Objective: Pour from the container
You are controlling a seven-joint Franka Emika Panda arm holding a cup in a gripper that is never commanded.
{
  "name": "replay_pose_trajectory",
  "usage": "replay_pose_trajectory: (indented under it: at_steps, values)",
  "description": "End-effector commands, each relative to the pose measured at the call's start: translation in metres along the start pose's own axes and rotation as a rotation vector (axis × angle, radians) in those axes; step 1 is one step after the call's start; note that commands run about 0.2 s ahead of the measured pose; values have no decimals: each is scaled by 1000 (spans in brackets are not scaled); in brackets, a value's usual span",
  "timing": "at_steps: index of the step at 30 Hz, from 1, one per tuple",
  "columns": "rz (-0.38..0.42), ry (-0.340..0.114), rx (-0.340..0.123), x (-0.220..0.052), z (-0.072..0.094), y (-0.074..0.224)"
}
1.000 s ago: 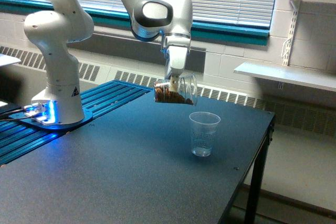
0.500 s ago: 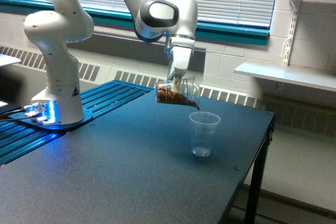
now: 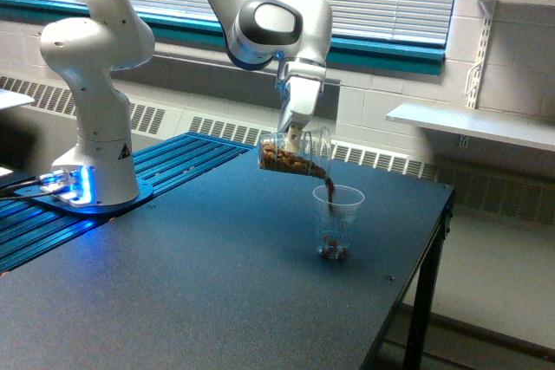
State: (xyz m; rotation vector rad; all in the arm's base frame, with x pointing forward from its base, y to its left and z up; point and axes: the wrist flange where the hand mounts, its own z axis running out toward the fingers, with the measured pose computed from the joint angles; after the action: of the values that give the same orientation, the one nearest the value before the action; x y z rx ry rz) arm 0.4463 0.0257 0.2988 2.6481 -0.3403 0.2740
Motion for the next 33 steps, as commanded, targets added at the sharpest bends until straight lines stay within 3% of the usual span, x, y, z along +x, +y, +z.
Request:
replay_pose_trajectory:
  at_steps: [1, 33]
  values:
    - [-8, 15, -13, 4, -6, -7]
    - [-92, 21, -94, 8, -18, -19]
